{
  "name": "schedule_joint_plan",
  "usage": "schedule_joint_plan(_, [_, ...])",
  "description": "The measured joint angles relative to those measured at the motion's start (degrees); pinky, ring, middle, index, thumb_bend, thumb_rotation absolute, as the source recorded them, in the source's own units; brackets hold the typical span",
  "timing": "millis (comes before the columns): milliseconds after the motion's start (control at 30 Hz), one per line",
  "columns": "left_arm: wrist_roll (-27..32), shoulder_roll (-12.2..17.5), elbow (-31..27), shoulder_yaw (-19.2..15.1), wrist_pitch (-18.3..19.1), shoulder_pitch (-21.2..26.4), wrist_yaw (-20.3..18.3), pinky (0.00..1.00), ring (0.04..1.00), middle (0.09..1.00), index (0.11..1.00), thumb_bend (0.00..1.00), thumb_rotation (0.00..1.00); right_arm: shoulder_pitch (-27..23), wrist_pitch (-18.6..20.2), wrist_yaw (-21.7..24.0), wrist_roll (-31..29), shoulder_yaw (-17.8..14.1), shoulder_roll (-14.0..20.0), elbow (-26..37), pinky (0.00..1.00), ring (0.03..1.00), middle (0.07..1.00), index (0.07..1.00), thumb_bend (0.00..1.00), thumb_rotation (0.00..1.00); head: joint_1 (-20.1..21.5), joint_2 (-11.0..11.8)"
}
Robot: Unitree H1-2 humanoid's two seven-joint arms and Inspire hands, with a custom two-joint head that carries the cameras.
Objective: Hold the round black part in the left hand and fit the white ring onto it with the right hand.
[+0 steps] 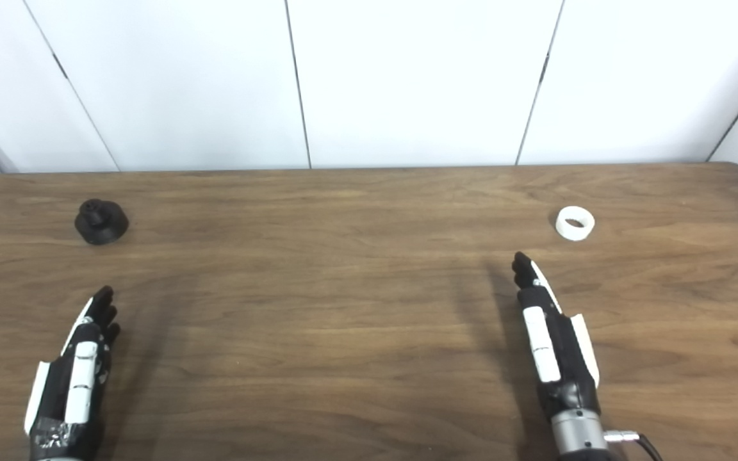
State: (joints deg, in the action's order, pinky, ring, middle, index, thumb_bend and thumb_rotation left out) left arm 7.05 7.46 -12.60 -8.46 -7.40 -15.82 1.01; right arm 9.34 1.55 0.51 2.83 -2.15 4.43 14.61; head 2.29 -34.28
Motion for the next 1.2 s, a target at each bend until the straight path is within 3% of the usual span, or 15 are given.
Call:
schedule_joint_plan(433, [-0.05, 0.03, -0.02, -0.01, 0.01, -0.04, -0.02, 1.00, 1.000, 0.990, 0.957, 0.47, 0.85, 0.01, 0.00, -0.24, 0.00, 0.05, -0.02, -0.02, 0.97, 0.961, 0.943, 0.931, 0.54, 1.00, -1.14, 0.35])
schedule_joint_plan(667, [-0.64, -0.06, 0.03, 0.23, -0.20, -0.03, 0.07, 1.00, 0.999, 0.967, 0.935, 0.50, 0.81, 0.06, -0.41, -0.07, -0.66, -0.25, 0.17, -0.35, 0.98, 0.967, 0.947, 0.944, 0.50, 1.00, -8.69, 3.60])
schedule_joint_plan(967, [-3.10, -0.26, 0.58, 0.82, -2.40, -0.01, 0.71, 1.00, 0.976, 0.949, 0.904, 0.57, 0.73, 0.07, -3.69, 0.53, -0.62, -0.56, 0.36, -2.74, 1.00, 0.985, 0.971, 0.971, 0.49, 1.00, -13.54, 7.12])
schedule_joint_plan(1200, [-5.53, -0.40, 1.04, 1.53, -3.39, 0.16, 1.23, 0.99, 0.964, 0.936, 0.893, 0.58, 0.70, 0.08, -3.90, 2.48, -2.46, -1.20, 0.46, -2.97, 1.00, 1.000, 0.998, 0.996, 0.43, 0.98, -17.22, 9.67])
